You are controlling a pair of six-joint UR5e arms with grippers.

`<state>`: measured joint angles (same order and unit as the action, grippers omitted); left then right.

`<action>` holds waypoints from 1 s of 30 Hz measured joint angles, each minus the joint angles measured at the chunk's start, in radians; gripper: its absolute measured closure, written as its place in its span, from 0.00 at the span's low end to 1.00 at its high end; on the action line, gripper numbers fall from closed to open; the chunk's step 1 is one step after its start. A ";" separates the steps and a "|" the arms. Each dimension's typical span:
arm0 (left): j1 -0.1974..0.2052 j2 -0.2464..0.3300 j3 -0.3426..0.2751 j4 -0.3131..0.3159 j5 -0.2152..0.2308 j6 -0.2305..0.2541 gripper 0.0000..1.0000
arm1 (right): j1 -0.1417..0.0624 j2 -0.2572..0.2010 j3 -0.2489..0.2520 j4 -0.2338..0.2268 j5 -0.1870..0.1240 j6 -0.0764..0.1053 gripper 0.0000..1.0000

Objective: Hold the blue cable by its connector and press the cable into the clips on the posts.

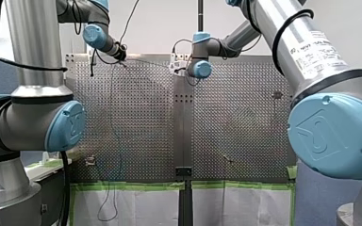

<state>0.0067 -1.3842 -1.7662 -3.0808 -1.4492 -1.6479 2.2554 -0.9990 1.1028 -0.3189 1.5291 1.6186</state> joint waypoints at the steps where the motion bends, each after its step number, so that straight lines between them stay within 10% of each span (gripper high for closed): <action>1: 0.000 -0.002 0.000 0.003 -0.001 -0.001 0.00 | -0.002 0.000 -0.001 0.001 -0.001 0.001 1.00; 15: -0.025 -0.043 0.019 0.025 -0.007 -0.005 0.00 | -0.002 0.001 0.018 0.016 0.001 -0.022 1.00; 30: -0.093 -0.128 0.123 0.037 -0.105 -0.018 0.00 | 0.001 0.001 0.021 0.015 0.002 -0.025 1.00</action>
<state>-0.0861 -1.5126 -1.6434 -3.0441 -1.5546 -1.6664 2.2559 -0.9977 1.1237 -0.3039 1.5311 1.5938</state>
